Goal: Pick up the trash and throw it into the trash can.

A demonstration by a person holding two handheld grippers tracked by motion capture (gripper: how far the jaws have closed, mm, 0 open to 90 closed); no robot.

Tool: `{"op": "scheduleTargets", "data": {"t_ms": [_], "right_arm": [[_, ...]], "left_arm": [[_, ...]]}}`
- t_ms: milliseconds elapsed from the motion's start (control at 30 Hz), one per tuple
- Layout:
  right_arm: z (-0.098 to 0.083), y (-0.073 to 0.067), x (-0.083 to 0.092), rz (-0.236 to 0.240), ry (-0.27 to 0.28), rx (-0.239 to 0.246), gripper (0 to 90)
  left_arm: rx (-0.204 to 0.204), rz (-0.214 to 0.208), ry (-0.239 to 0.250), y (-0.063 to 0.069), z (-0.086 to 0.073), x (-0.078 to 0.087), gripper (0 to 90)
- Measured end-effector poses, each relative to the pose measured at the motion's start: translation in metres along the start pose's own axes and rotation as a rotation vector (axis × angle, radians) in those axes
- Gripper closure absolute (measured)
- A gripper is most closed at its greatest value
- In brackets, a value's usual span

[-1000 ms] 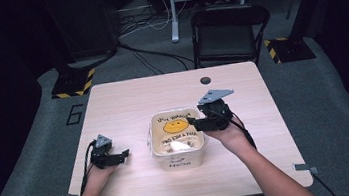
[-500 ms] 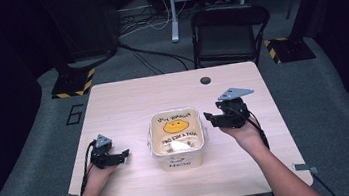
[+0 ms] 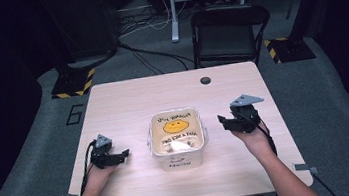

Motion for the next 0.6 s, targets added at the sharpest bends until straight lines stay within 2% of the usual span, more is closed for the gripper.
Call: {"op": "scheduleTargets", "data": {"t_ms": [300,600], "right_arm": [[-0.028,0.013,-0.005,-0.033,-0.018,-0.037,38.7],[-0.044,0.023,-0.009,-0.057,-0.040,-0.066,38.5]], "left_arm": [[0.000,0.000,-0.001,0.000,0.000,0.000,14.7],[0.001,0.002,-0.003,0.000,0.000,0.000,14.7]]}}
Point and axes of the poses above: each handheld gripper's, and its own axes: x roughly backward along the jaws, z roughly out of its top, y roughly to its right, the point moved 3 cm from there along -x, roughly forward along the jaws, and after that the axes turned 7 degrees about -y, right-handed, at the moved point
